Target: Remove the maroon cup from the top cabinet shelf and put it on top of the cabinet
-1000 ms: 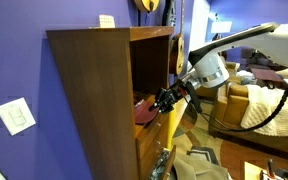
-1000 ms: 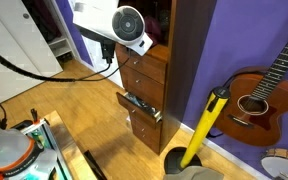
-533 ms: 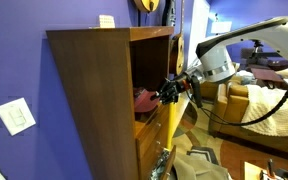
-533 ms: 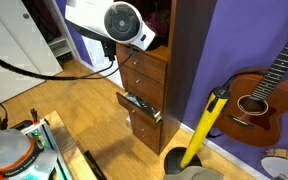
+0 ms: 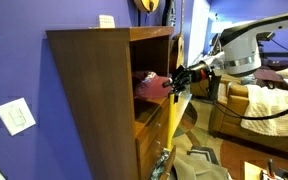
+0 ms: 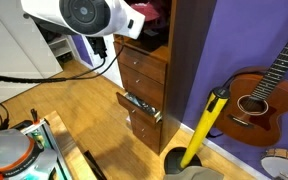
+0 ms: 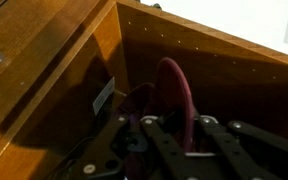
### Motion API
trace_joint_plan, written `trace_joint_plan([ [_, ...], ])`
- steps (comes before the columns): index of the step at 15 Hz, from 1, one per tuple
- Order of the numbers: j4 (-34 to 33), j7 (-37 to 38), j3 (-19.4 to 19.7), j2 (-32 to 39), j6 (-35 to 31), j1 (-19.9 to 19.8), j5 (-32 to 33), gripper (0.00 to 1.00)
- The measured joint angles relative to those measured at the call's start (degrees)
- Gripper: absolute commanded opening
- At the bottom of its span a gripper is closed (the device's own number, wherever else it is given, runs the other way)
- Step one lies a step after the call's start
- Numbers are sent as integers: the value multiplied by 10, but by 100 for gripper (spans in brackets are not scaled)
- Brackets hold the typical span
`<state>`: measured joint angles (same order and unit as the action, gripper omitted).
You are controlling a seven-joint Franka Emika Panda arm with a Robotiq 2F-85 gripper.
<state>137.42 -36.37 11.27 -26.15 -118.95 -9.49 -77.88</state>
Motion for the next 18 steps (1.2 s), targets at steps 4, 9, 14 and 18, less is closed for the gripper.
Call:
trace_joint_plan([
  [4, 33, -20, 1, -53, 1, -17, 15, 2],
  [9, 65, 21, 0, -115, 1, -51, 87, 2],
  [14, 75, 155, -4, -179, -19, -89, 129, 2],
  [18, 80, 297, -8, -211, -28, -110, 146, 2],
])
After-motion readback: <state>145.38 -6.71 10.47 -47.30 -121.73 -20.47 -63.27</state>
